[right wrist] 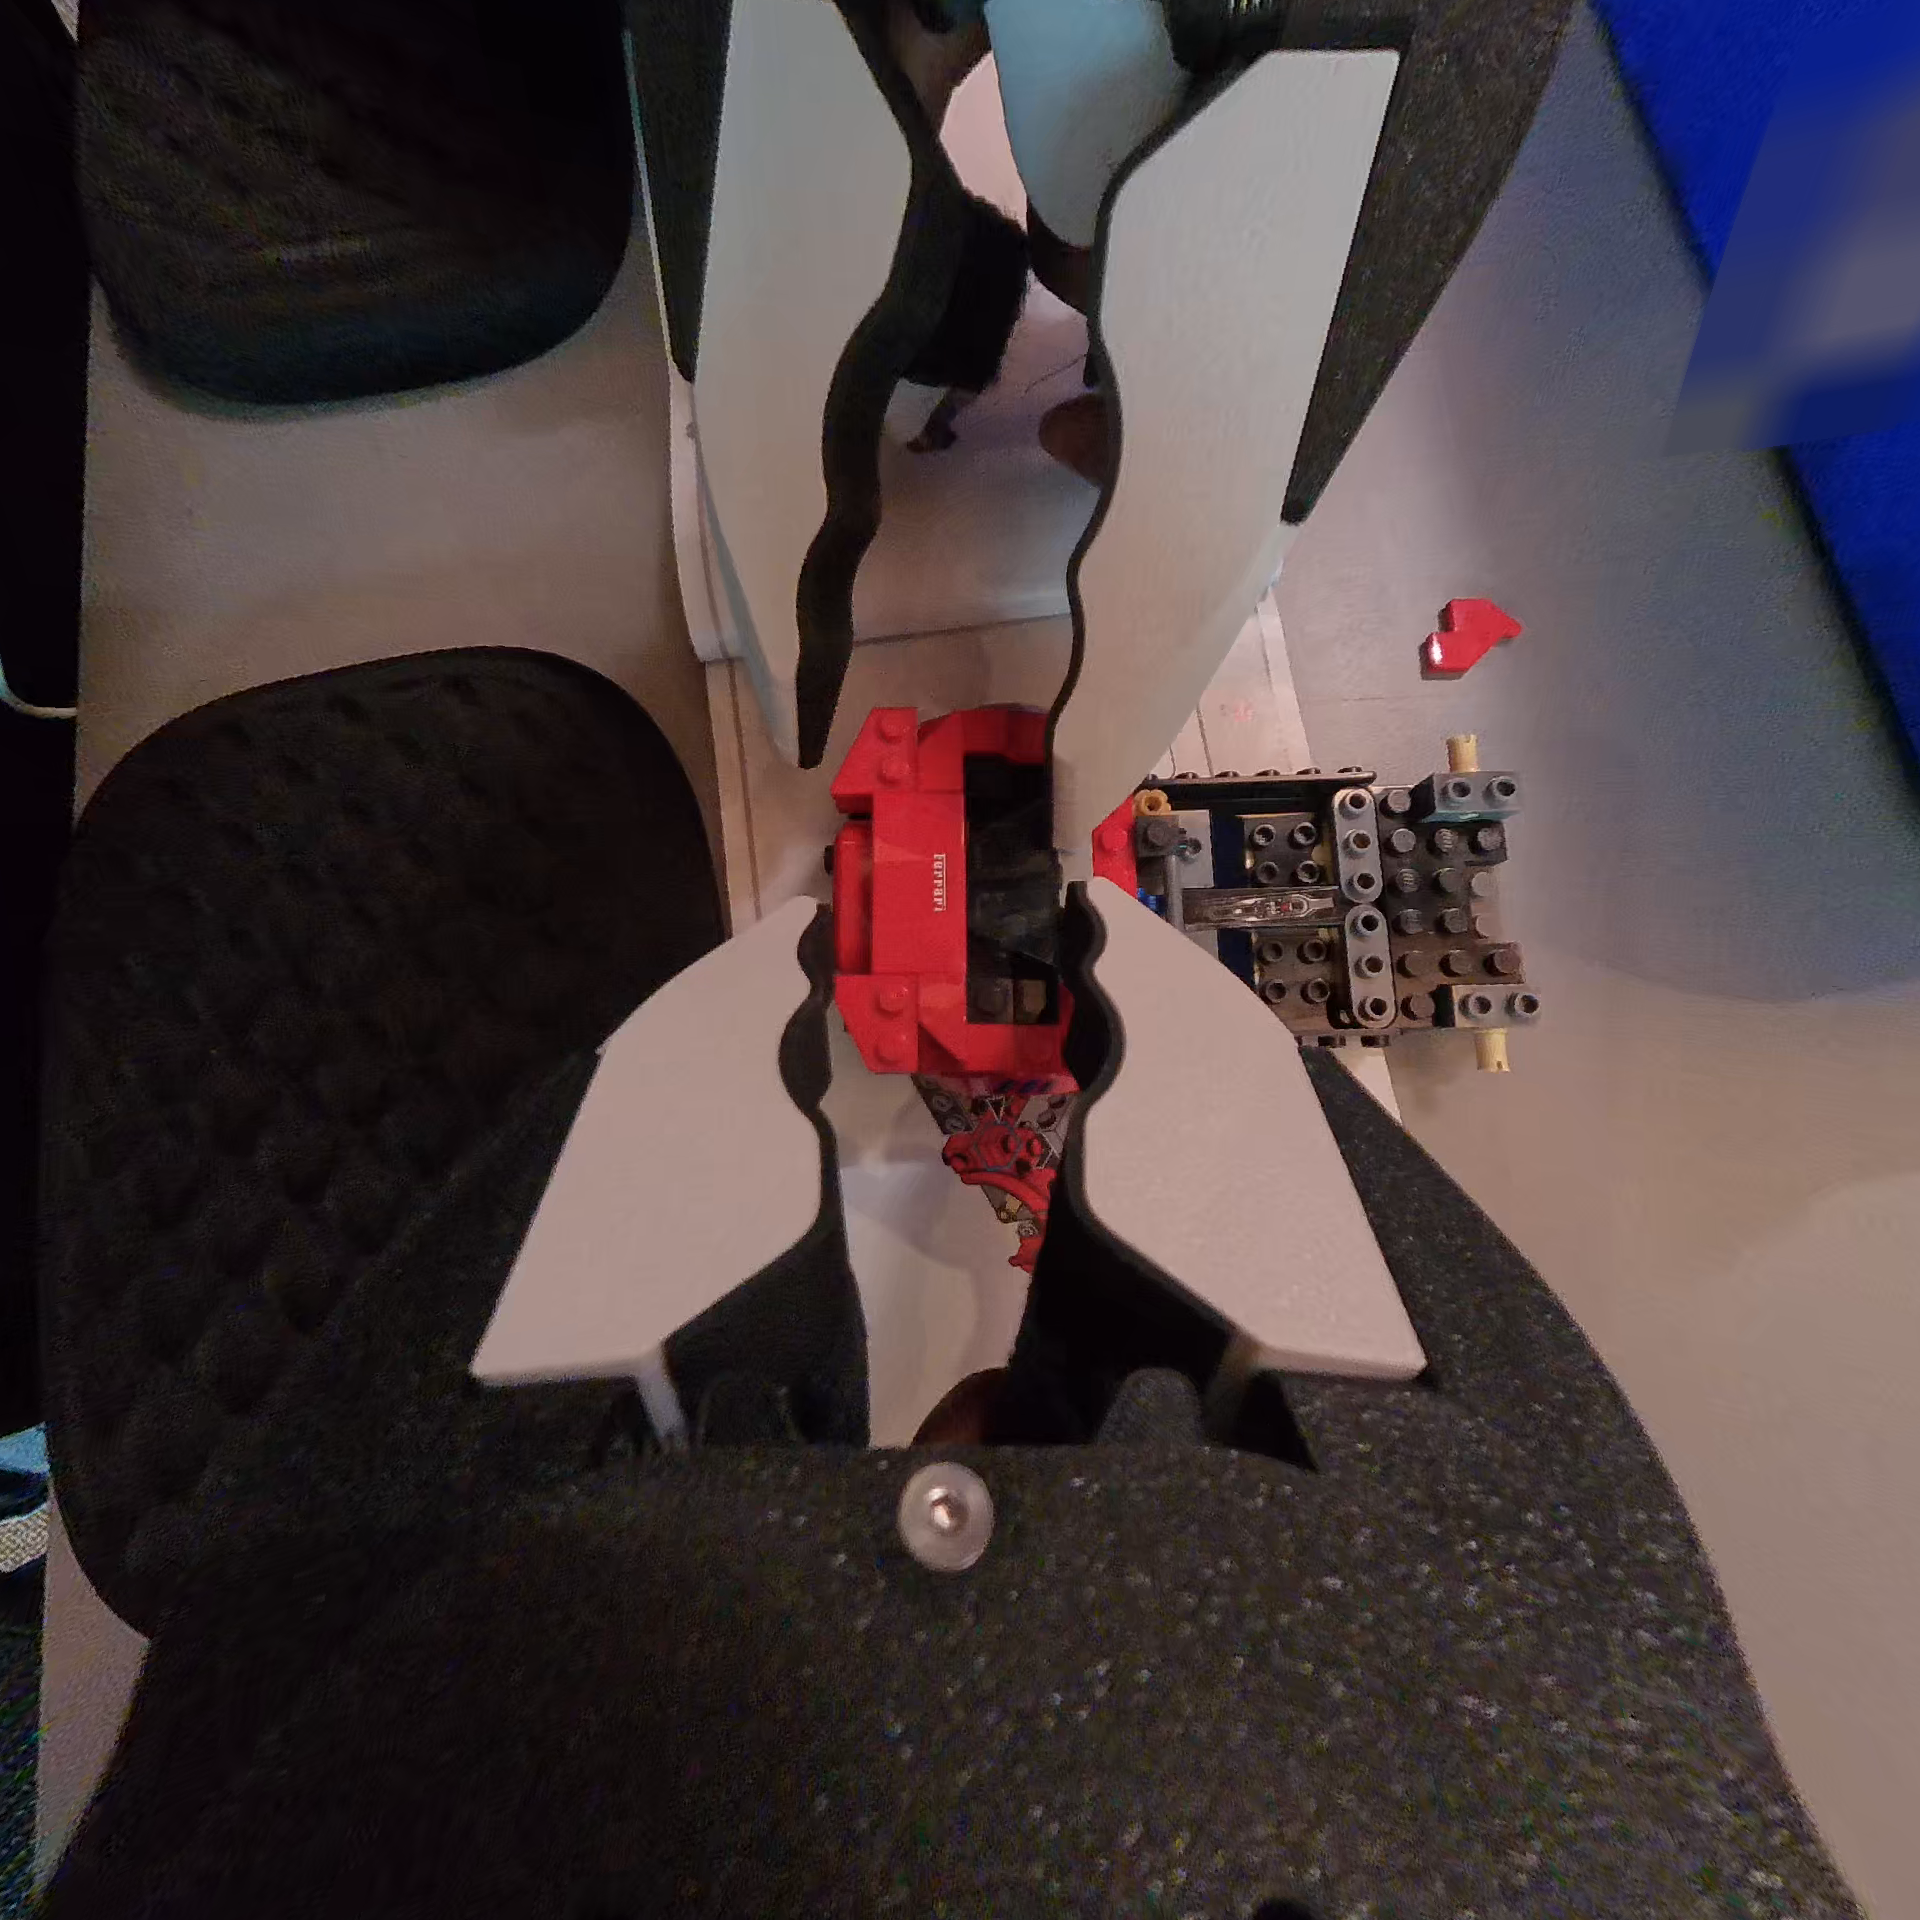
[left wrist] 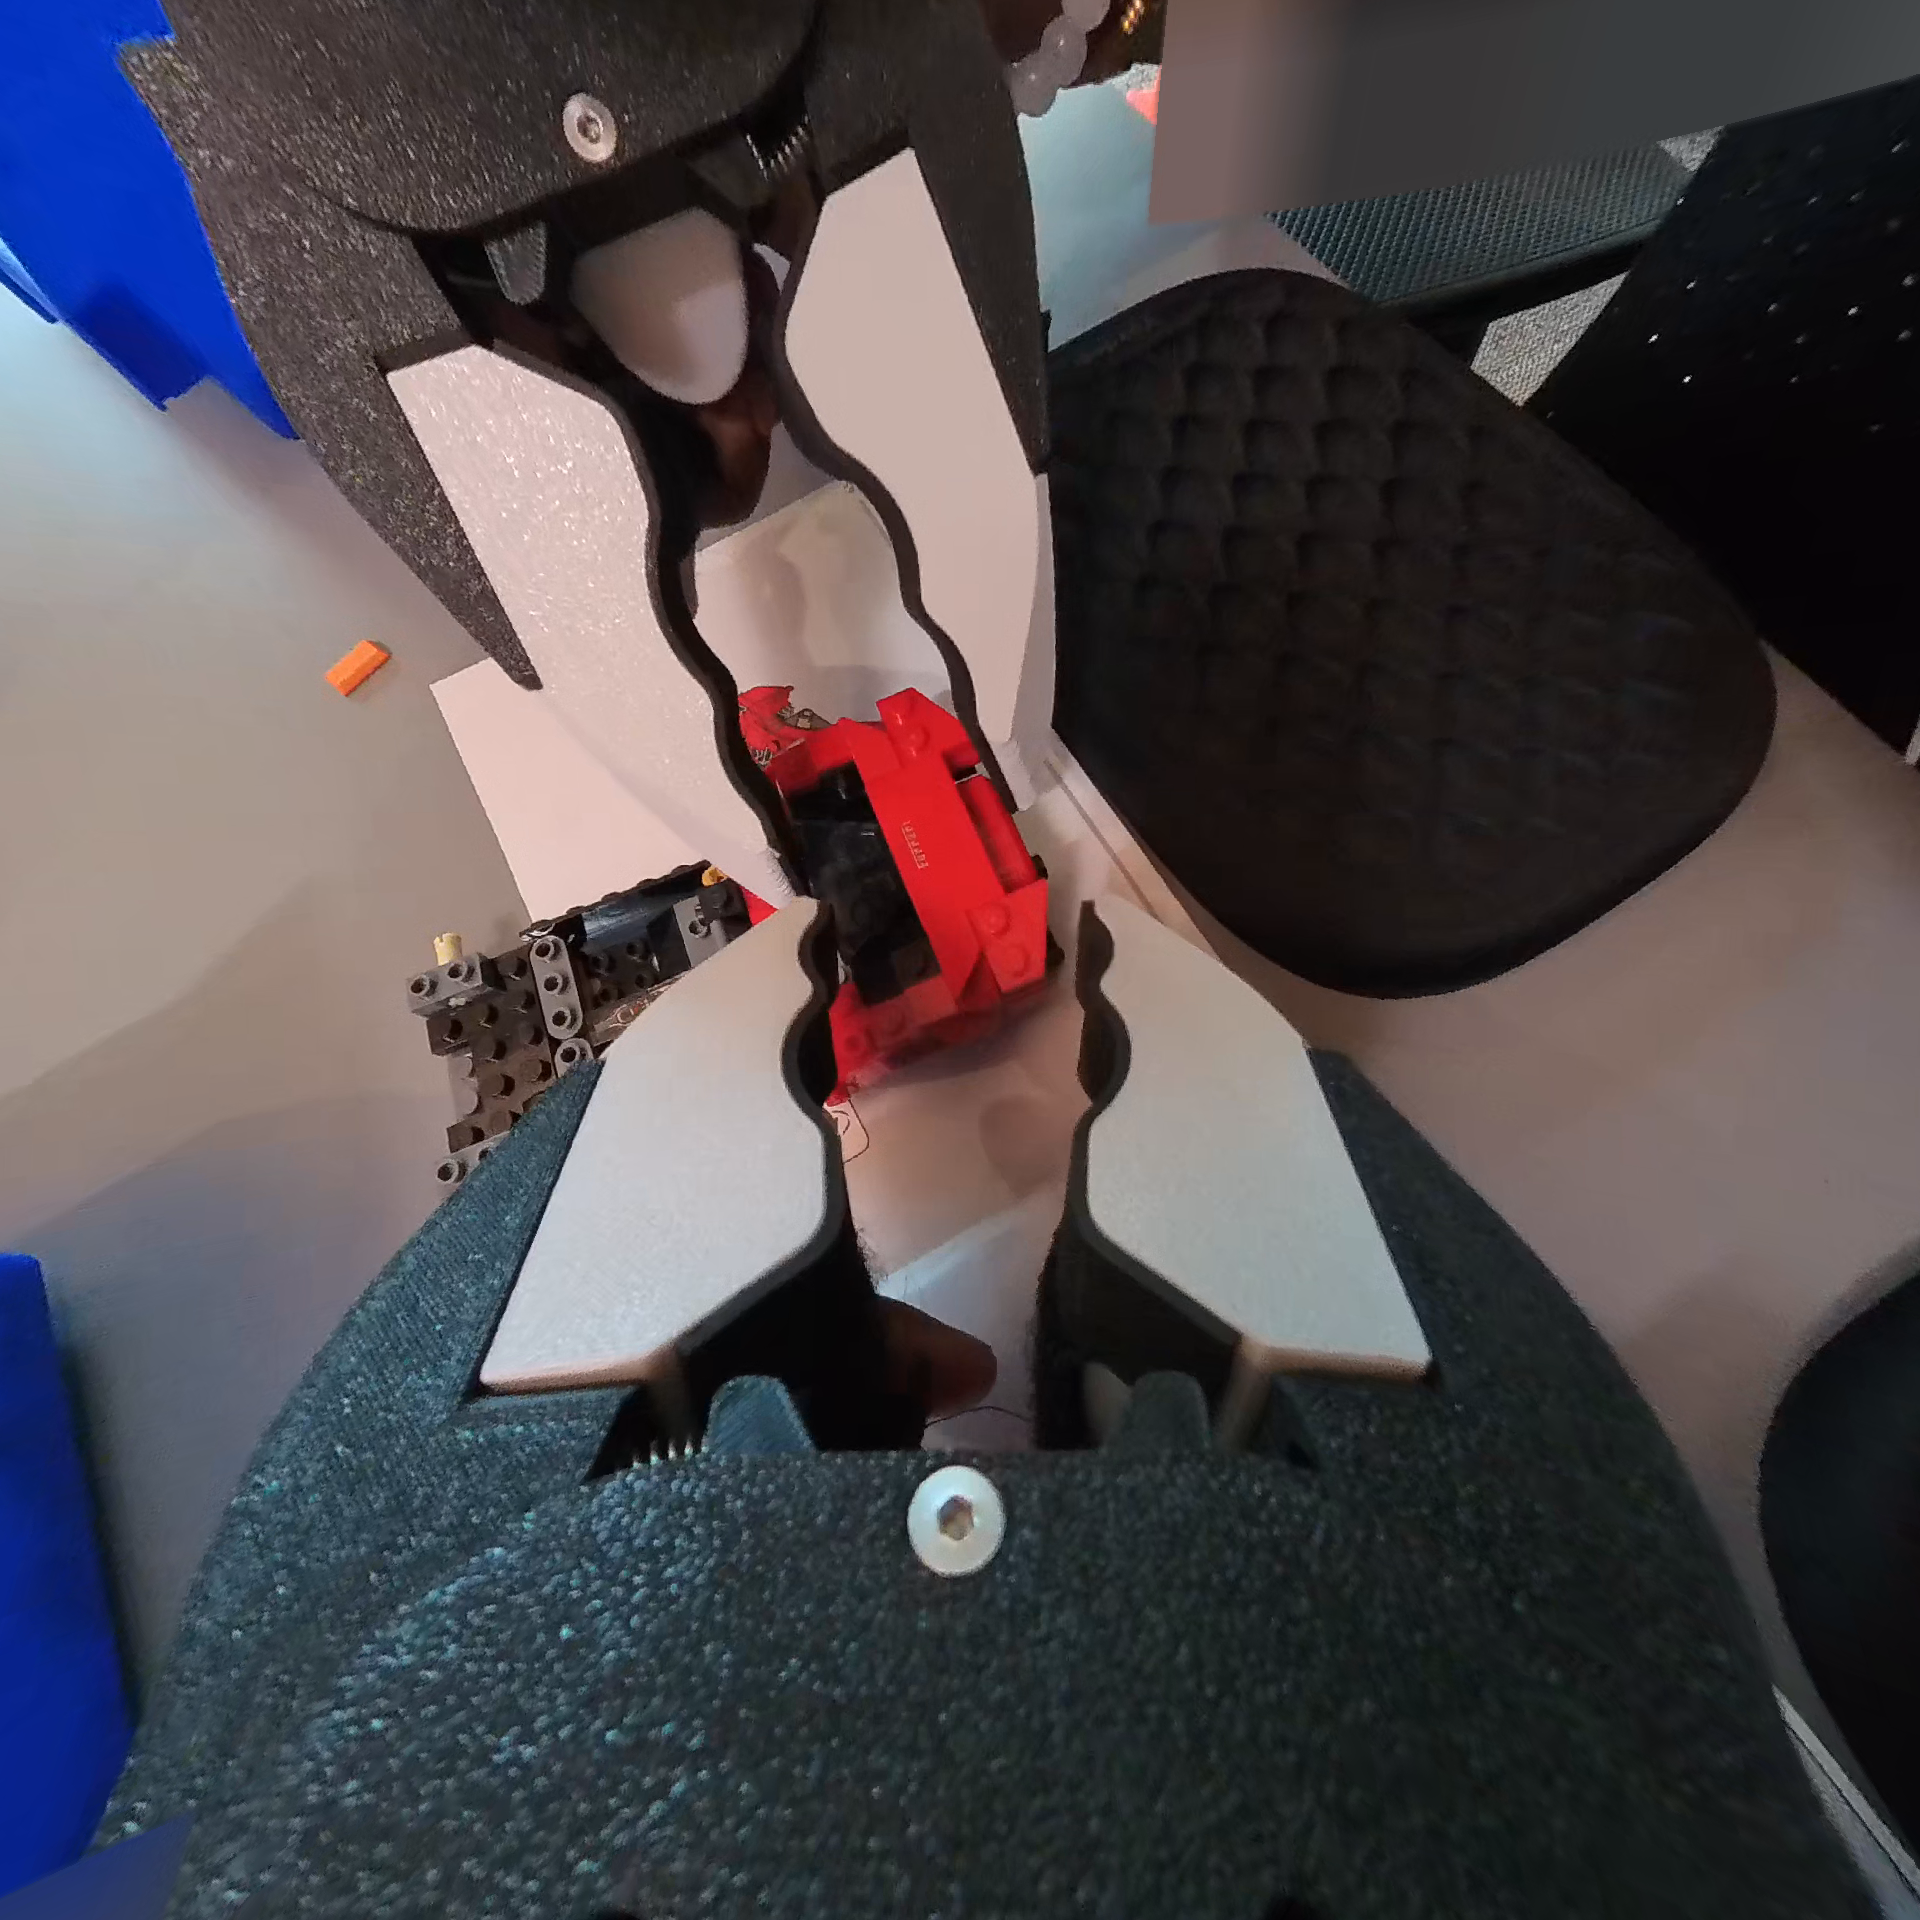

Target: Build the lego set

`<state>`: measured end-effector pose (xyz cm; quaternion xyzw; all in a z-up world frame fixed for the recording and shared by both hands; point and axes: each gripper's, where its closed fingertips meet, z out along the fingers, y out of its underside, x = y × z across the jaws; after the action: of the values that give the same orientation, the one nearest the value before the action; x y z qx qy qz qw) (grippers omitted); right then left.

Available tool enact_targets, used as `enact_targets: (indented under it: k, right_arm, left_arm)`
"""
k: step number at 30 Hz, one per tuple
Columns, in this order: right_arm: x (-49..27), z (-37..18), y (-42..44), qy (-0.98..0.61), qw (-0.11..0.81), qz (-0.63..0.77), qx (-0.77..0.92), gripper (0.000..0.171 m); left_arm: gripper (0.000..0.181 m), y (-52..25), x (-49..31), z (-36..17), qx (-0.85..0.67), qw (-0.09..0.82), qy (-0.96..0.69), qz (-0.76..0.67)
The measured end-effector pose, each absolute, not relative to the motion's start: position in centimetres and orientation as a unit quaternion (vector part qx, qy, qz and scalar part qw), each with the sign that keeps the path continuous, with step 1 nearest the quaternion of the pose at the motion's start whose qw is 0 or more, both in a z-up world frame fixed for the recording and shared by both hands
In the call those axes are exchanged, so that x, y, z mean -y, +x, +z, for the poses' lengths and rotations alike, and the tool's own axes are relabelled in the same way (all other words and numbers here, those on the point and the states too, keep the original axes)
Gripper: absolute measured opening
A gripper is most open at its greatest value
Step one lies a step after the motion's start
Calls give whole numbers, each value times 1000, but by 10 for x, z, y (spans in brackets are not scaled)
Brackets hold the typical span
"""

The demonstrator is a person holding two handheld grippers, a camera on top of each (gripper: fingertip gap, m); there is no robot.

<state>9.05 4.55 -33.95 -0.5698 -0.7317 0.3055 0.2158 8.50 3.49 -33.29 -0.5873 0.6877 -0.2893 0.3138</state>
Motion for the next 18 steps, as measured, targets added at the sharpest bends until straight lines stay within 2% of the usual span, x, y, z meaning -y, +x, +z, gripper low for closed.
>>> enact_targets:
  k: [15, 18]
  right_arm:
    - [-46, -339, 90, -579, 219, 311, 721, 42]
    - [-48, -324, 87, -581, 235, 342, 700, 39]
  left_arm:
    - [42, 85, -36, -333, -675, 331, -585, -304]
    - [40, 81, -38, -329, -672, 335, -589, -298]
